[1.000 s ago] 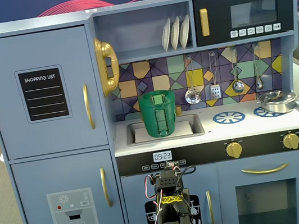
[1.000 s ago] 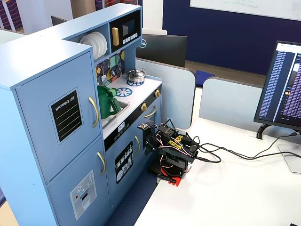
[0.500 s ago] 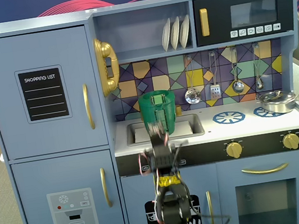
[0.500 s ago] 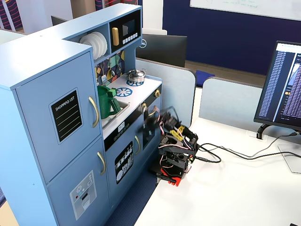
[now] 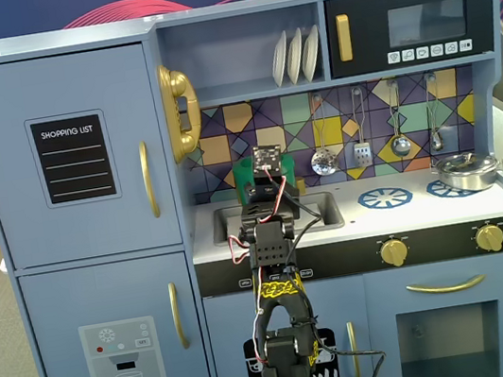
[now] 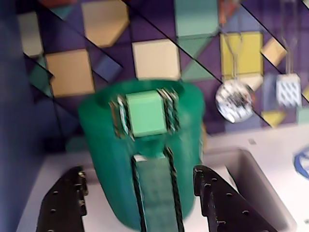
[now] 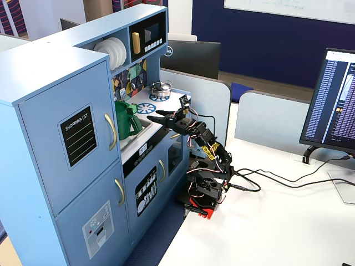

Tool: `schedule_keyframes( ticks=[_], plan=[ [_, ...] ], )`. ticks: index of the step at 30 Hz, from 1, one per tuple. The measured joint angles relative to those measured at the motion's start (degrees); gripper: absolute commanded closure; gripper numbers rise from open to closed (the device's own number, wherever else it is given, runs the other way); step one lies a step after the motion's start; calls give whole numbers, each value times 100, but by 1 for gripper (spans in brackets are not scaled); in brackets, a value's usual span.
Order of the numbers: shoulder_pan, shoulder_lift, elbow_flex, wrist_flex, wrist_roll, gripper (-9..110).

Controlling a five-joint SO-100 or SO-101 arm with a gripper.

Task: Take off the lid from the green recipient and place it on the counter

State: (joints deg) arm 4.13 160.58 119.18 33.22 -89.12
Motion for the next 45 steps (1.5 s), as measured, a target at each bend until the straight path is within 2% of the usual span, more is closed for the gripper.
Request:
schedule_keyframes(
  ticks=[8,14,45],
  plan=[
    [88,-563,62,-888,-202,73],
    [149,-1107,-26,-1116,-308,69],
    [123,-3199,-1564,-1327,-668,69]
  ],
)
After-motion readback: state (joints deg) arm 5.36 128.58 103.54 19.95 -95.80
